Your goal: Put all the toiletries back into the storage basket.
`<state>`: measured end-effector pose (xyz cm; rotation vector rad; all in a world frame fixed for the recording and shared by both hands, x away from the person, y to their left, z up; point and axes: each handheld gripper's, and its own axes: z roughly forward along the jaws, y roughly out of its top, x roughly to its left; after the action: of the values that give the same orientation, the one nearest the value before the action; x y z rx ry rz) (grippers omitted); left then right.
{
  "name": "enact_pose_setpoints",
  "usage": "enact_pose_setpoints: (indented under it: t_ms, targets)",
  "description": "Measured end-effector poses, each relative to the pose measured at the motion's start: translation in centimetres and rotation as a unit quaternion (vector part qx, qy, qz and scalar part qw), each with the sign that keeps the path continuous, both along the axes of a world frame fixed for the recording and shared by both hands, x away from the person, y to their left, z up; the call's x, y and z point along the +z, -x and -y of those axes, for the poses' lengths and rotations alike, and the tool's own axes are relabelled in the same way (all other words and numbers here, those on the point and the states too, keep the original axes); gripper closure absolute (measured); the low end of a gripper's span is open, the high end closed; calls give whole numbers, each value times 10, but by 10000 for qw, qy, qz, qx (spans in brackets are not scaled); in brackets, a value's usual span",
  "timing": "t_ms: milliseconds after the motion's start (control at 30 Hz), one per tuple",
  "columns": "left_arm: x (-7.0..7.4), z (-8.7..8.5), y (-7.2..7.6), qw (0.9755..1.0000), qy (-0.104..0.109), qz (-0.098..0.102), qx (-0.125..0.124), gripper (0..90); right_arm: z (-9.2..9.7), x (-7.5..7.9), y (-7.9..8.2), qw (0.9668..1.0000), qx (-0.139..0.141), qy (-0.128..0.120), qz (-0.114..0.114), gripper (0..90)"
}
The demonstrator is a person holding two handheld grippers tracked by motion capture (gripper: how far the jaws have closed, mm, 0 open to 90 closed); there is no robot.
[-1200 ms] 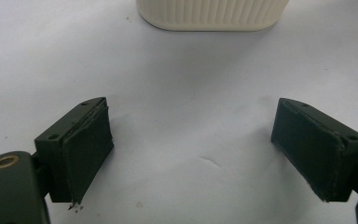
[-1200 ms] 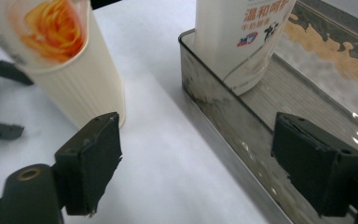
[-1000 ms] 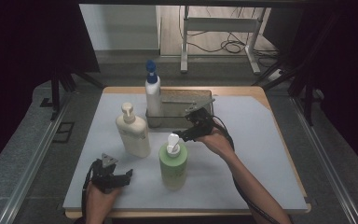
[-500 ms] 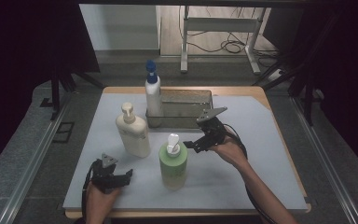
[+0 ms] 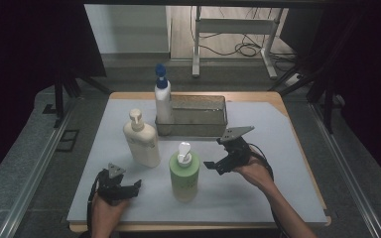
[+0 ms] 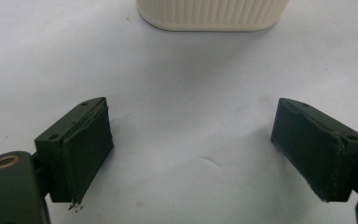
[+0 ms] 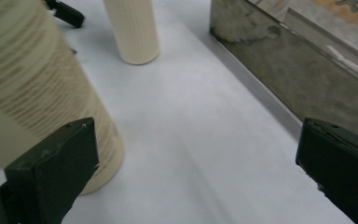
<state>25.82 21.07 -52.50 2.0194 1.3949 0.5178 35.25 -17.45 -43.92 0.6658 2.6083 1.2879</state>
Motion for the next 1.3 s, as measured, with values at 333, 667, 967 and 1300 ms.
enact_pose_setpoints:
  t_ms: [333, 667, 967, 1300]
  targets:
    - [0, 0, 0, 10000, 21, 10, 15, 117, 3, -4, 27, 9995, 305, -67, -110, 0]
    - [0, 0, 0, 10000, 0, -9, 1, 117, -9, -6, 47, 9980, 586, -66, -210, 0]
    - [0, 0, 0, 10000, -1, -12, 0, 117, -25, -1, 60, 9972, 712, -57, -215, 0]
    - [0, 0, 0, 10000, -5, -23, -4, 117, -44, 4, 66, 9966, 812, -50, -84, 0]
